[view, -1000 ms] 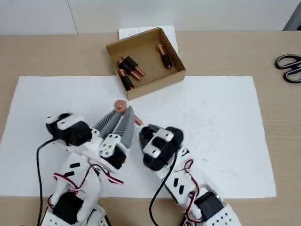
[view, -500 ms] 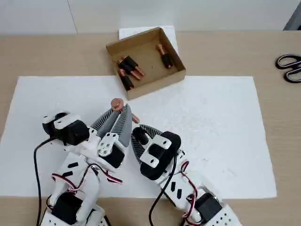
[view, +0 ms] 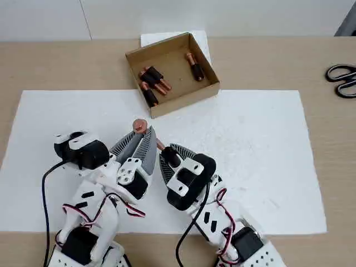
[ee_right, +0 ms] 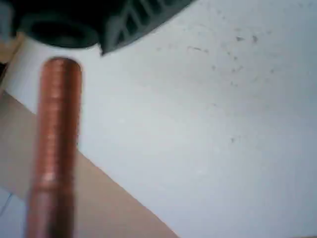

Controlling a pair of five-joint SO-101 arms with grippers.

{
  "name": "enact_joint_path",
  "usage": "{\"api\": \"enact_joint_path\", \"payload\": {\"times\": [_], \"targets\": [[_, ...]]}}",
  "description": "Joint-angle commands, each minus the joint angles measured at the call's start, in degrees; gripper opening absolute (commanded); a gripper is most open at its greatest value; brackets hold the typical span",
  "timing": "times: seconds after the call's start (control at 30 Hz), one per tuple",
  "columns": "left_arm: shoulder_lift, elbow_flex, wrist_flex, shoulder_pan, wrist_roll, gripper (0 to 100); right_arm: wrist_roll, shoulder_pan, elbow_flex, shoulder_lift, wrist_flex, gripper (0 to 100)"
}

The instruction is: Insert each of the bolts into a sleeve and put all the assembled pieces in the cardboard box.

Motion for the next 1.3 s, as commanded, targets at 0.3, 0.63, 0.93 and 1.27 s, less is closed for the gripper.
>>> {"api": "enact_joint_path", "payload": {"times": [0.3, 0.63, 0.93, 1.27], "targets": [[0.09, -0.04, 0.88, 5.01, 0.09, 1, 0.53, -1.89, -1.67, -0.84, -1.8, 0.8], [0.0, 4.97, 0.97, 5.45, -3.87, 1, 0.79, -1.89, -4.66, -0.84, -1.36, 0.8], [0.0, 3.12, 1.23, 5.1, -9.41, 9, 0.79, -1.89, -4.4, -0.84, -1.27, 0.8], [-0.26, 2.51, 3.43, 4.92, -13.45, 25, 0.88, -1.89, -4.31, -0.75, -1.27, 0.8]]}}
